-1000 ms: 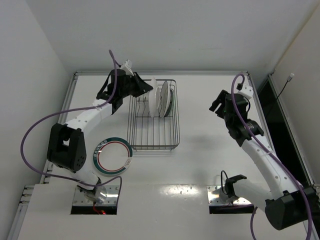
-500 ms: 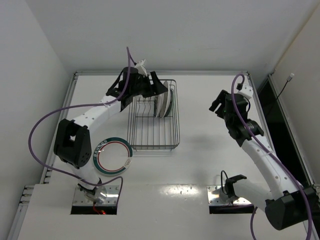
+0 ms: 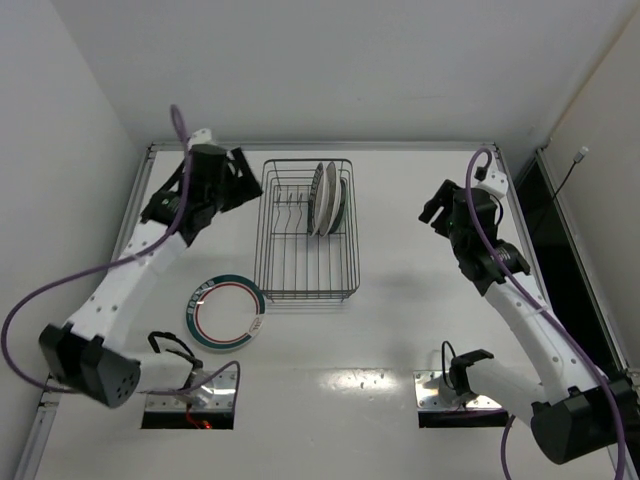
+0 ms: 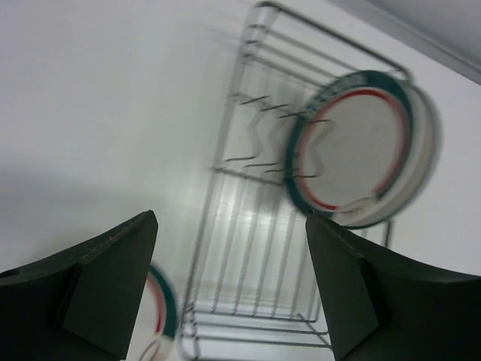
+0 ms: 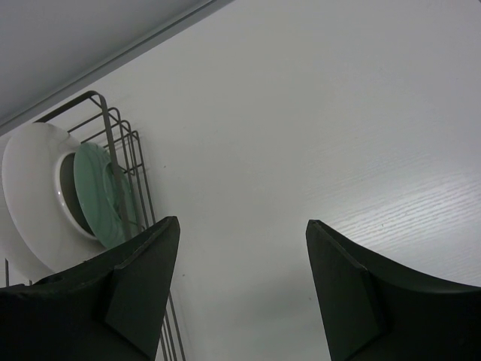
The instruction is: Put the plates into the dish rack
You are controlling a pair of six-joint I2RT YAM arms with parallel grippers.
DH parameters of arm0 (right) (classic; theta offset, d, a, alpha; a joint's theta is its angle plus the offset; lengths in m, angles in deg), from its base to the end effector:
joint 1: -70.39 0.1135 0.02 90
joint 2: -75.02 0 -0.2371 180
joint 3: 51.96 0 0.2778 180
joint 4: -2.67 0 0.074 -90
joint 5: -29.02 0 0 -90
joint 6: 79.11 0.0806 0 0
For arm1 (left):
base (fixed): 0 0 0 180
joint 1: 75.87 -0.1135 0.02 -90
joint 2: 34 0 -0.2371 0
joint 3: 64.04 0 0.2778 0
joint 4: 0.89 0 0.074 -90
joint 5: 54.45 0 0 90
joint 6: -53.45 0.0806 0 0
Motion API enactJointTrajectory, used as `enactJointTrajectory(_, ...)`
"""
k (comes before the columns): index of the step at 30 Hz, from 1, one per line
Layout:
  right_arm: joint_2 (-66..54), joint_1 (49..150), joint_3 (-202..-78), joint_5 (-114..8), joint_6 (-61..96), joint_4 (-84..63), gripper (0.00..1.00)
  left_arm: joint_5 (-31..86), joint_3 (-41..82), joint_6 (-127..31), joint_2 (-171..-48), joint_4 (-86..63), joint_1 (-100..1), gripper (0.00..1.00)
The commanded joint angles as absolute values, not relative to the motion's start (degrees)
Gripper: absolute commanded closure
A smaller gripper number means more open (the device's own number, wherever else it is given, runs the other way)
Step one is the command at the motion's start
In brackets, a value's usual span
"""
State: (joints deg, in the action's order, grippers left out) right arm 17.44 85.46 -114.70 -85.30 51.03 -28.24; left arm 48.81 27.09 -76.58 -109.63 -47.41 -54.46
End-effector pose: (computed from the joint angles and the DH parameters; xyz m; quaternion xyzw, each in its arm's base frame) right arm 0.3006 0.0466 0.2746 0.2890 0.7838 0.0828 0.5433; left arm 0.3414 -0.1140 0.3389 -0.1960 0.8440 -0.1634 0.4717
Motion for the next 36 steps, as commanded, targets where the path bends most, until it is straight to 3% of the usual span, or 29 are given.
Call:
enactJointTrajectory(1,18.3,85.1,-115.1,-84.0,51.6,-25.4,0.35,59.6,20.6,-85.1,-102.9,-66.1,-56.4,0.22)
enactJointTrajectory(3,18.3,85.1,-114.4,-84.0,51.6,-25.4,0.35,60.3,15.7,-91.4,-99.0,-70.0,-56.4,0.26)
enactJointTrajectory(4,18.3,85.1,-114.4,-83.4,52.1,-25.4,0.35,60.3,13.8,-93.1,-97.6,-72.1,-56.4,0.36)
enactJointTrajectory(5,18.3,85.1,-114.4,-83.4,52.1,-25.4,0.35,60.3,10.0,-95.5,-96.3,-72.2,-56.4,0.63)
enactJointTrajectory(6,18.3,85.1,-113.9,-82.8,52.1,-24.7,0.35,59.0,8.0,-96.2,-94.7,-72.2,-56.4,0.72)
enactJointTrajectory(11,18.3,85.1,-113.9,-82.3,52.1,-24.7,0.35,49.9,-3.8,-96.3,-95.3,-63.6,-60.5,0.98)
enactJointTrajectory(14,18.3,85.1,-113.9,-82.9,52.1,-25.4,0.35,44.1,-6.1,-96.3,-98.9,-58.4,-62.7,1.0)
enactJointTrajectory(23,18.9,84.5,-114.4,-83.3,52.1,-25.9,0.35,43.3,-5.6,-94.4,-115.6,-51.4,-66.8,1.0)
enactJointTrajectory(36,19.4,81.7,-113.8,-80.9,52.1,-25.9,0.35,54.2,9.6,-92.3,-135.7,-48.4,-71.9,1.0)
